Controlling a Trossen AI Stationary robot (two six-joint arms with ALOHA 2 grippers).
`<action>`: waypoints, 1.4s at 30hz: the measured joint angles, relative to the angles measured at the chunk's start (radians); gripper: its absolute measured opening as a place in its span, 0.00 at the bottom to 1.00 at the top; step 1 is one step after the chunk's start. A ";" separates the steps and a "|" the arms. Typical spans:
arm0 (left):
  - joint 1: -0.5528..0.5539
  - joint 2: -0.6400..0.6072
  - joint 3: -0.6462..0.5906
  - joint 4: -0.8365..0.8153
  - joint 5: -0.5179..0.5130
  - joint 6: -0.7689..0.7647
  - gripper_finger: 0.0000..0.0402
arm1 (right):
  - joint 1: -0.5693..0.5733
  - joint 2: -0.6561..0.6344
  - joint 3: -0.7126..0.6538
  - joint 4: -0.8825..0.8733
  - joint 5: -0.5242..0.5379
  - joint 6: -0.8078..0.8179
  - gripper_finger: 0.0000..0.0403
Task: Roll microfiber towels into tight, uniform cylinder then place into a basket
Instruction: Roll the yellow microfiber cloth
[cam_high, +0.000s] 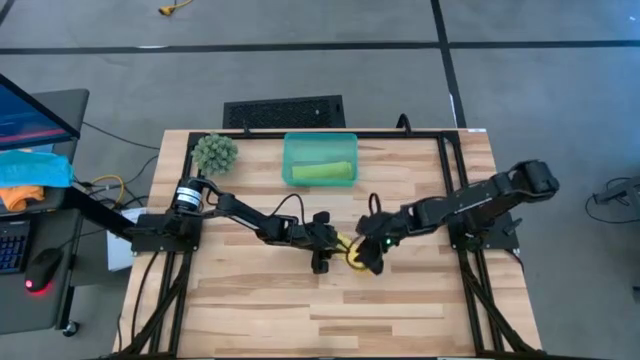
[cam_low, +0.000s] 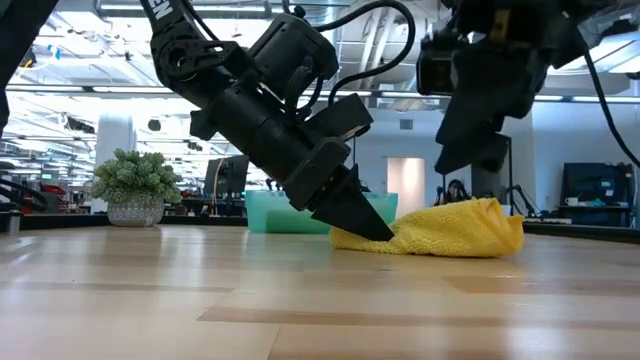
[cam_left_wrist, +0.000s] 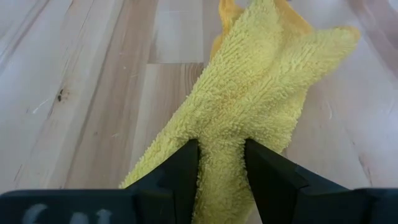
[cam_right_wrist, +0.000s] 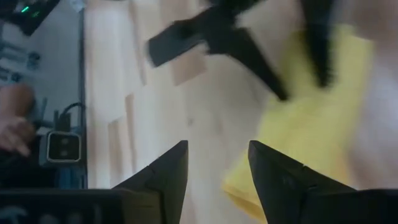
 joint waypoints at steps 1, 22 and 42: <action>0.000 0.000 0.000 0.000 0.000 0.000 0.32 | 0.015 0.017 0.000 0.035 0.005 -0.010 0.47; 0.000 0.000 -0.001 0.000 0.000 -0.011 0.32 | 0.010 0.179 0.025 0.069 -0.019 0.031 0.33; 0.000 0.000 -0.001 -0.002 0.000 -0.012 0.32 | -0.024 0.122 0.026 -0.177 0.054 0.053 0.27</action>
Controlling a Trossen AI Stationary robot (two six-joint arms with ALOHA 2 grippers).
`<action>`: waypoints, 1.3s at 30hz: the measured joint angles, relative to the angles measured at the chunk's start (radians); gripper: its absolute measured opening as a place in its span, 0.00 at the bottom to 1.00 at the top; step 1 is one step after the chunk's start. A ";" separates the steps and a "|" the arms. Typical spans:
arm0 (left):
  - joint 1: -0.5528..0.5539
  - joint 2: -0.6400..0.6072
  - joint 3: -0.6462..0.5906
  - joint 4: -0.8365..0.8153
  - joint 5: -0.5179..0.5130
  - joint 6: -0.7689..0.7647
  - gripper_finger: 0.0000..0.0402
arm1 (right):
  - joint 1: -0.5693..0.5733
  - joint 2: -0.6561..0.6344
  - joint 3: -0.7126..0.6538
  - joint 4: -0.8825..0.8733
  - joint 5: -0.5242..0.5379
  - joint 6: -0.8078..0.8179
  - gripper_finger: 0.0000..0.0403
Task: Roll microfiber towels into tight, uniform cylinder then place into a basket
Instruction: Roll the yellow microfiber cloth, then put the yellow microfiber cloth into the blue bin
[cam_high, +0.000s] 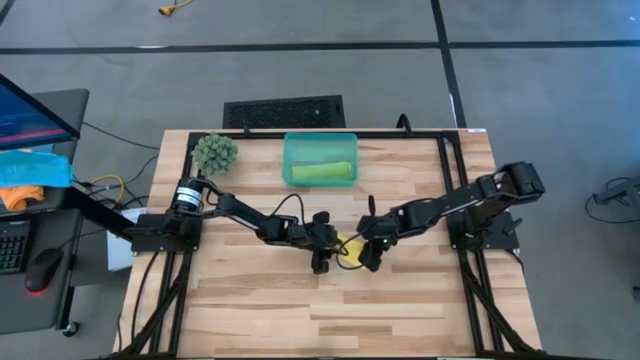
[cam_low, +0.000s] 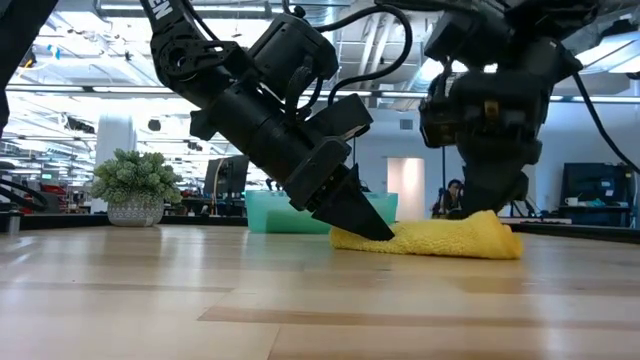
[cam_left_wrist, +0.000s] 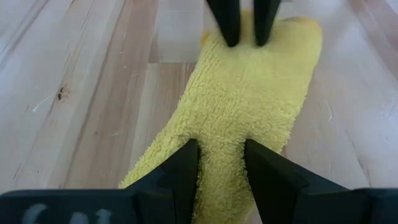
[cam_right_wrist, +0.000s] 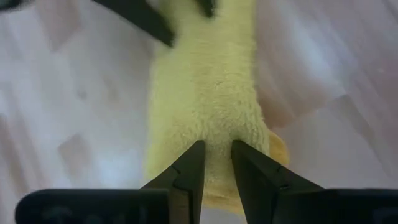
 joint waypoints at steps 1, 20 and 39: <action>0.000 0.000 0.000 0.000 0.000 0.000 0.32 | 0.002 0.009 0.000 -0.007 0.011 0.007 0.27; 0.000 0.000 0.000 0.000 0.000 -0.056 0.32 | 0.018 -0.187 -0.002 -0.245 0.064 0.022 0.27; 0.000 0.000 0.000 -0.001 0.000 -0.053 0.32 | -0.035 -0.224 -0.002 -0.127 0.094 -0.030 0.48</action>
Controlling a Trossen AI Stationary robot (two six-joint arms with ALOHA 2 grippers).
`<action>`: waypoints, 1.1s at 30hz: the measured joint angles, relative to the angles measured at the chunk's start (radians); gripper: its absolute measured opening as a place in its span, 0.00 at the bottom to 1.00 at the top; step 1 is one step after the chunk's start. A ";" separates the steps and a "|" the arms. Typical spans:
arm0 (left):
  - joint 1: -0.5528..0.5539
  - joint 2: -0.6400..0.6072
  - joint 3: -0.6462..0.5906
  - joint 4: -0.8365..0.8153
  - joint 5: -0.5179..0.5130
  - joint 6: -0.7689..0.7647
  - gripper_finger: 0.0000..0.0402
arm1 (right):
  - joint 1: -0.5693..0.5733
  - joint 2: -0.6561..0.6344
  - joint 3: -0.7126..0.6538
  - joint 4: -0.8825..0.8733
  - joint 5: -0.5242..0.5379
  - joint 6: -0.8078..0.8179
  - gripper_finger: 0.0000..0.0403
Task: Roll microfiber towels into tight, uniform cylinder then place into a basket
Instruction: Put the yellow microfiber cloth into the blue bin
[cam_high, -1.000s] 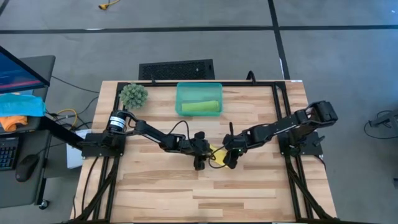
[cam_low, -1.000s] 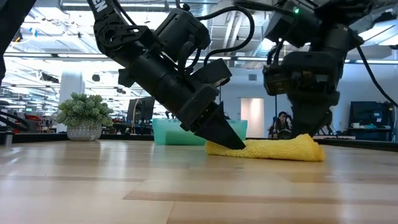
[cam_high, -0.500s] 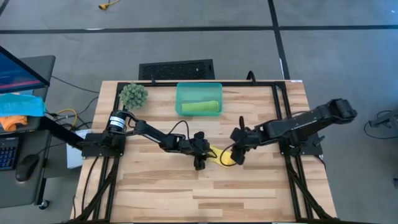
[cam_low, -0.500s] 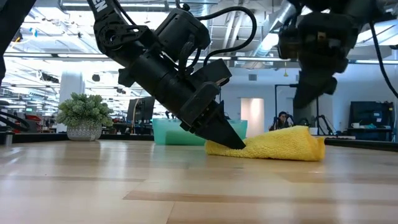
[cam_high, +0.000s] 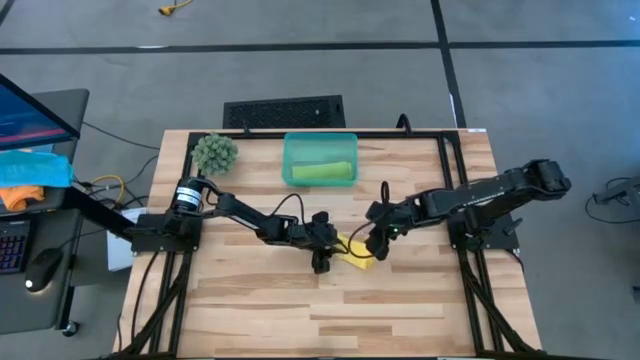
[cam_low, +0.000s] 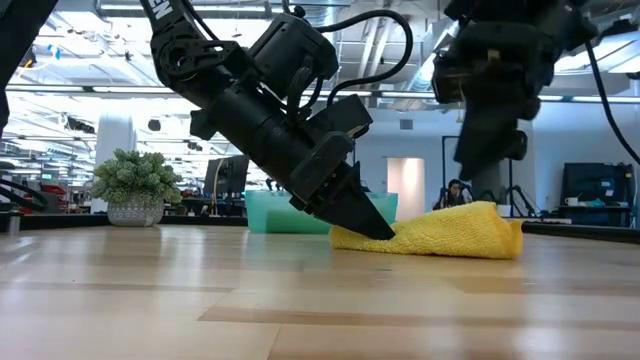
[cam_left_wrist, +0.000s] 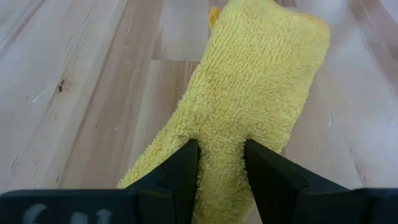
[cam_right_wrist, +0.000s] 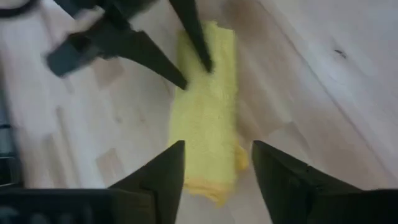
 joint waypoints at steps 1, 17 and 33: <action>0.000 0.000 0.000 0.000 0.000 0.000 0.32 | -0.008 -0.001 0.001 0.011 -0.019 0.000 0.52; 0.000 0.000 0.000 0.000 0.000 0.004 0.32 | -0.085 0.294 0.003 0.209 -0.432 0.017 0.65; 0.000 0.000 0.000 -0.003 0.000 0.031 0.32 | -0.082 0.395 0.005 0.239 -0.473 0.080 0.40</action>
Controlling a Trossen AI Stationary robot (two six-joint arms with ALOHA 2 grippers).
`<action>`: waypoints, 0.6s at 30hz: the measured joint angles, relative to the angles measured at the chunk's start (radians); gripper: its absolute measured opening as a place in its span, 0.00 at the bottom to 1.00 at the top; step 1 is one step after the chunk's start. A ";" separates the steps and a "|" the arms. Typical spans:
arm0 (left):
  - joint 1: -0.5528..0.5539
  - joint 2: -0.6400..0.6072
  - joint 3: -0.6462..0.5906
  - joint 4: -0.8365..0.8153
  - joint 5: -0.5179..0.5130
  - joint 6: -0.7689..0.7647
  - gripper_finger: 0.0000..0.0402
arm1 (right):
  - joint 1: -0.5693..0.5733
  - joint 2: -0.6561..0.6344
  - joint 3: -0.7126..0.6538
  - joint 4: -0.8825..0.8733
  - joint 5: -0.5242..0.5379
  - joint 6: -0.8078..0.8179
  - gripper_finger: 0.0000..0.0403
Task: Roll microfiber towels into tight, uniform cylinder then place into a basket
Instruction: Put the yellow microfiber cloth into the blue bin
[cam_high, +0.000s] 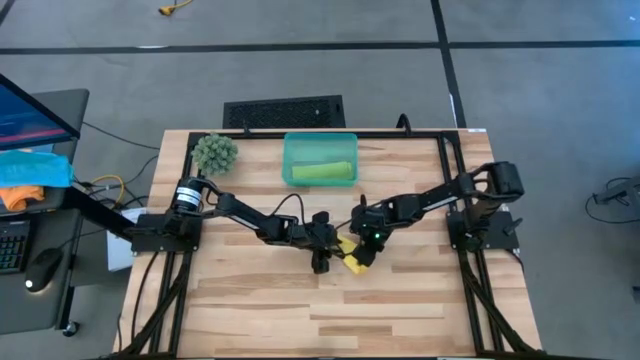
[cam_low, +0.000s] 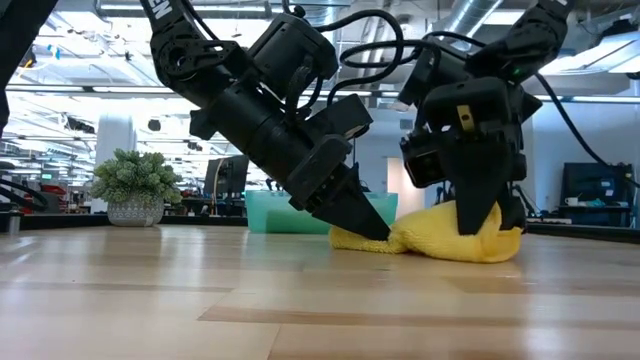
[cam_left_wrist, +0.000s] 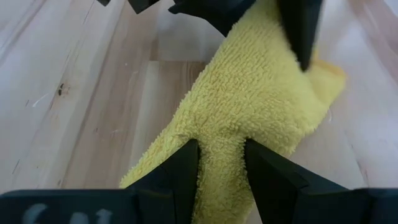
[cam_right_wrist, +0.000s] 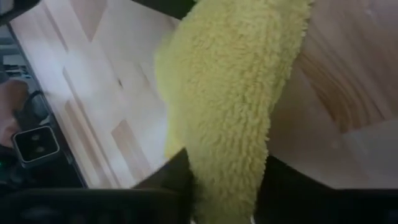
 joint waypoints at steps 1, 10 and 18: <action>0.000 0.000 0.000 0.000 0.000 0.000 0.32 | 0.000 0.001 0.000 -0.002 0.003 0.000 0.34; 0.000 -0.032 0.000 -0.060 0.001 0.046 0.32 | 0.000 0.003 -0.002 0.003 0.000 -0.001 0.07; 0.002 -0.099 -0.005 -0.179 0.000 0.078 0.26 | 0.002 -0.005 0.068 -0.059 0.020 -0.080 0.09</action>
